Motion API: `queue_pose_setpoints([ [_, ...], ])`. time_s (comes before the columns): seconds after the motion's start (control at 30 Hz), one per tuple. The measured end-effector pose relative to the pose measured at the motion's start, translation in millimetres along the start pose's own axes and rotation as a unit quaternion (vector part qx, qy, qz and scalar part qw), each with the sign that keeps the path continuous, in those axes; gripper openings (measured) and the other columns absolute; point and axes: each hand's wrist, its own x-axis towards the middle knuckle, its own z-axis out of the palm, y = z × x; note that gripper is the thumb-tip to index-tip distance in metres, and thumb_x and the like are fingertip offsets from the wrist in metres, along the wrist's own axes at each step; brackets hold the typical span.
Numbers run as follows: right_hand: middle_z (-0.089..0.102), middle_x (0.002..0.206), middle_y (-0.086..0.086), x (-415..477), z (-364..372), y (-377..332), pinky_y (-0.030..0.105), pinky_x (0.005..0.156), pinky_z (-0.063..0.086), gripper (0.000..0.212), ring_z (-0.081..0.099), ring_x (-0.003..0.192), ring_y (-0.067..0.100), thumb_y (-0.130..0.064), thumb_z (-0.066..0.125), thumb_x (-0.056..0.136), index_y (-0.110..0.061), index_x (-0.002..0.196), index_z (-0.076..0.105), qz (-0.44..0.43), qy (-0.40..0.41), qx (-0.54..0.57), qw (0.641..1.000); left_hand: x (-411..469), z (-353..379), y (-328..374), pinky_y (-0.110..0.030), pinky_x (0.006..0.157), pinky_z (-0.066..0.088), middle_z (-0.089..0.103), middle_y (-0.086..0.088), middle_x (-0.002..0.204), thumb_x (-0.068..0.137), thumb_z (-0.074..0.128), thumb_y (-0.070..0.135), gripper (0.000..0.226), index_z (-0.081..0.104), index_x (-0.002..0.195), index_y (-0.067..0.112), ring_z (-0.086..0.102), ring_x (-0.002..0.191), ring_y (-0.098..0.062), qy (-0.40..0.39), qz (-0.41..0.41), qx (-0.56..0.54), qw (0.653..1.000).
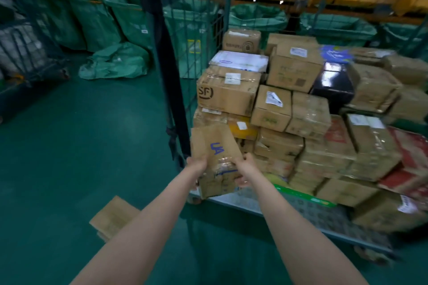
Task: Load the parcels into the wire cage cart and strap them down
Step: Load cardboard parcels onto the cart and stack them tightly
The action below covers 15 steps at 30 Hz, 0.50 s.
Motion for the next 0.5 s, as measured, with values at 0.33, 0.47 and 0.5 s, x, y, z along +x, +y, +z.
queue_pose_setpoints([
  [0.33,0.053,0.128,0.014,-6,-137,67,0.039,0.072,0.054,0.042,0.062,0.098,0.036,-0.036,0.046,0.096,-0.012,0.130,0.035,0.024,0.088,0.059,0.994,-39,140,36,-0.041,0.091,0.044,0.039,-0.015,0.142,0.099,0.034,0.043,0.057,0.025,0.144,0.010,0.046,0.123,-0.035,-0.083,0.017,0.062,0.995],
  [0.47,0.055,0.124,0.015,0,-183,87,0.038,0.070,0.053,0.039,0.063,0.097,0.037,-0.030,0.045,0.096,-0.012,0.129,0.036,0.040,0.131,0.093,0.986,-43,189,55,-0.035,0.090,0.041,0.046,-0.011,0.139,0.096,0.041,0.041,0.054,0.035,0.140,0.010,0.048,0.121,-0.031,-0.117,0.046,0.076,0.989],
  [0.5,0.055,0.123,0.015,3,-193,91,0.039,0.071,0.054,0.037,0.063,0.096,0.037,-0.030,0.046,0.096,-0.012,0.127,0.037,0.043,0.145,0.100,0.983,-43,201,60,-0.035,0.092,0.041,0.045,-0.011,0.139,0.095,0.042,0.042,0.056,0.034,0.140,0.010,0.047,0.122,-0.032,-0.122,0.048,0.086,0.988],
])
